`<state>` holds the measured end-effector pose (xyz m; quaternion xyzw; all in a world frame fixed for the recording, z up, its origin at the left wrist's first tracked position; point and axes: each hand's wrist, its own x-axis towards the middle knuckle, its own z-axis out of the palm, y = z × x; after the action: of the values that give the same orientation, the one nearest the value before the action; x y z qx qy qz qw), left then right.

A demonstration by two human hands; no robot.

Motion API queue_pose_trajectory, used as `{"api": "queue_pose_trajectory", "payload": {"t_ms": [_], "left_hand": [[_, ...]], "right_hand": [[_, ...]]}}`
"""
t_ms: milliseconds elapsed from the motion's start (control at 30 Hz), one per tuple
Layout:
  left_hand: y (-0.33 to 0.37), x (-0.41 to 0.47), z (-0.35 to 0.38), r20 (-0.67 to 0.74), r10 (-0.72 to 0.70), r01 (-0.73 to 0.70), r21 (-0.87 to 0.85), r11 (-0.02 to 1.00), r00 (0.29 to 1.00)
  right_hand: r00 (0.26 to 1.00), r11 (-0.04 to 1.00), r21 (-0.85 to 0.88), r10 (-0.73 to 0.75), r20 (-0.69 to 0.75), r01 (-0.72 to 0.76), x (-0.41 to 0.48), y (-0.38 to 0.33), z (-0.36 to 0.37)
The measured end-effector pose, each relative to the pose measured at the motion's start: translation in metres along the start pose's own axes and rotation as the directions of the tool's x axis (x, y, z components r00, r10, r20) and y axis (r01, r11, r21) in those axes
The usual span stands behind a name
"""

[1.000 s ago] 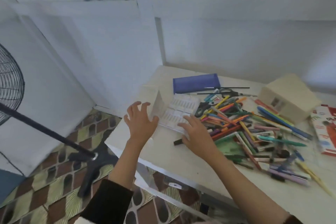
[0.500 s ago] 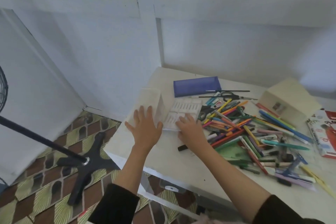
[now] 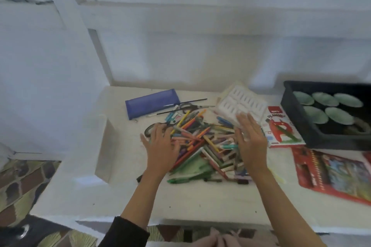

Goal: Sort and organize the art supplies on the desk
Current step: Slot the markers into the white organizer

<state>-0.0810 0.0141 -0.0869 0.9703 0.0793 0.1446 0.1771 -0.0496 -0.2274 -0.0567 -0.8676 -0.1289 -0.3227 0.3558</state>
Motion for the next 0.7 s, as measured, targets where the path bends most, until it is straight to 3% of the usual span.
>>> {"api": "queue_pose_trajectory", "payload": {"t_ms": [167, 300, 400, 600, 700], "left_hand": [[0.059, 0.002, 0.034, 0.102, 0.146, -0.141, -0.049, 0.989, 0.984], [0.086, 0.004, 0.047, 0.126, 0.143, -0.13, -0.107, 0.986, 0.982], [0.093, 0.008, 0.052, 0.113, 0.125, -0.112, -0.12, 0.986, 0.986], [0.106, 0.014, 0.063, 0.062, 0.039, -0.031, -0.13, 0.991, 0.997], [0.106, 0.012, 0.061, 0.018, 0.009, -0.006, -0.133, 0.991, 1.0]], "right_hand": [[0.974, 0.974, -0.042, 0.223, -0.037, -0.225, -0.003, 0.078, -0.062], [0.939, 0.958, -0.053, 0.286, 0.188, -0.281, -0.007, 0.119, -0.087], [0.919, 0.965, -0.088, 0.261, 0.296, -0.246, -0.006, 0.138, -0.09], [0.865, 0.95, -0.309, 0.18, 0.468, -0.031, -0.005, 0.159, -0.08], [0.869, 0.966, -0.258, 0.111, 0.482, 0.02, 0.0, 0.147, -0.064]]}}
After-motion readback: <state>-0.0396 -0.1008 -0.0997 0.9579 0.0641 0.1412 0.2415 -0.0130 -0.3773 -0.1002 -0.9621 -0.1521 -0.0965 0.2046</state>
